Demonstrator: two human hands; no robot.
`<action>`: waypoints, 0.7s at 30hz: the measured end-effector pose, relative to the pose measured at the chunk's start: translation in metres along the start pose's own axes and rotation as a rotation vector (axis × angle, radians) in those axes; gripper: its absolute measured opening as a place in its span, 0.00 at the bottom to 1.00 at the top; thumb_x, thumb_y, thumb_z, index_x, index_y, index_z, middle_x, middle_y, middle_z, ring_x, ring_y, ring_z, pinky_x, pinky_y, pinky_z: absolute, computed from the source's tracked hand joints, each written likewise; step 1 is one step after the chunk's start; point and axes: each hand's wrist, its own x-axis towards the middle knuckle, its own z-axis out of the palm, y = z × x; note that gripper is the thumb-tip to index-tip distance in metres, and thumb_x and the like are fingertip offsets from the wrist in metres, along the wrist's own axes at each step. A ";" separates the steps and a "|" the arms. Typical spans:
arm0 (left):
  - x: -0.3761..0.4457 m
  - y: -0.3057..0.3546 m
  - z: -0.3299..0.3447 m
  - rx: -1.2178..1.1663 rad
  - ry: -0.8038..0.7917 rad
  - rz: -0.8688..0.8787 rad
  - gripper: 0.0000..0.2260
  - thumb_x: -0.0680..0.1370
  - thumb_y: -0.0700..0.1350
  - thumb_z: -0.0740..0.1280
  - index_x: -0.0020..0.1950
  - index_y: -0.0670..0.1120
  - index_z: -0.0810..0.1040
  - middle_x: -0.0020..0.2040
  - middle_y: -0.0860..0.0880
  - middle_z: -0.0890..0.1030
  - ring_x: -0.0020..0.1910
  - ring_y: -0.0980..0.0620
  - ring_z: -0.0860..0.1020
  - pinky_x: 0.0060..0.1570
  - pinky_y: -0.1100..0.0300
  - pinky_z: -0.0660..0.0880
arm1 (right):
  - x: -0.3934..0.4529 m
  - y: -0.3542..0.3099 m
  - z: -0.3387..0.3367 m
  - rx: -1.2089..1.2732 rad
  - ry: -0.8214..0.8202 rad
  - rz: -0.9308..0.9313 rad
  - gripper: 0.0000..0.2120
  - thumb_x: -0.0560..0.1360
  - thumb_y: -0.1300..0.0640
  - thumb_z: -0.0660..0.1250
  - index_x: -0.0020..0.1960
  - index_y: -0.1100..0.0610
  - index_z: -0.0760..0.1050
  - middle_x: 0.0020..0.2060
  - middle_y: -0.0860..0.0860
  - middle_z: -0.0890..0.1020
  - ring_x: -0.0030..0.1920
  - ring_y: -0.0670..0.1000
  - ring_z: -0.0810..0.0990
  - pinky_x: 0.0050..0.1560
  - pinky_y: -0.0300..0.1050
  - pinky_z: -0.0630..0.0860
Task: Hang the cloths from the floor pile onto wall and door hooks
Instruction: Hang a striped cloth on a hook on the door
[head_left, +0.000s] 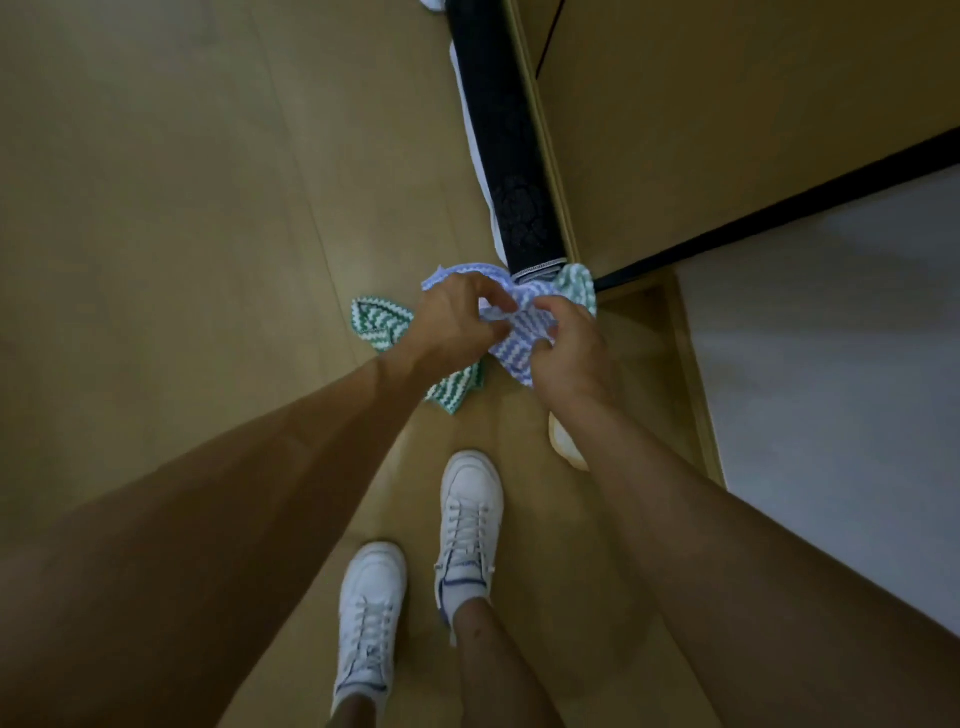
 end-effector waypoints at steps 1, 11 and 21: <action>-0.011 0.012 -0.012 0.010 0.017 0.033 0.11 0.72 0.37 0.71 0.54 0.43 0.84 0.55 0.44 0.82 0.55 0.47 0.80 0.54 0.54 0.74 | -0.008 -0.007 -0.009 0.023 -0.002 -0.010 0.21 0.75 0.67 0.60 0.68 0.57 0.71 0.65 0.54 0.73 0.63 0.54 0.73 0.60 0.41 0.68; -0.127 0.178 -0.158 0.072 -0.053 0.267 0.13 0.69 0.31 0.70 0.45 0.47 0.85 0.39 0.53 0.84 0.35 0.60 0.80 0.36 0.68 0.74 | -0.121 -0.129 -0.135 0.215 -0.121 -0.244 0.22 0.72 0.66 0.62 0.63 0.50 0.75 0.58 0.48 0.80 0.57 0.50 0.77 0.57 0.48 0.75; -0.269 0.359 -0.258 0.066 0.005 0.514 0.08 0.70 0.36 0.73 0.45 0.44 0.77 0.39 0.44 0.82 0.40 0.43 0.81 0.41 0.48 0.77 | -0.287 -0.240 -0.302 0.223 0.039 -0.359 0.08 0.74 0.60 0.71 0.51 0.62 0.81 0.44 0.60 0.84 0.47 0.57 0.82 0.48 0.55 0.78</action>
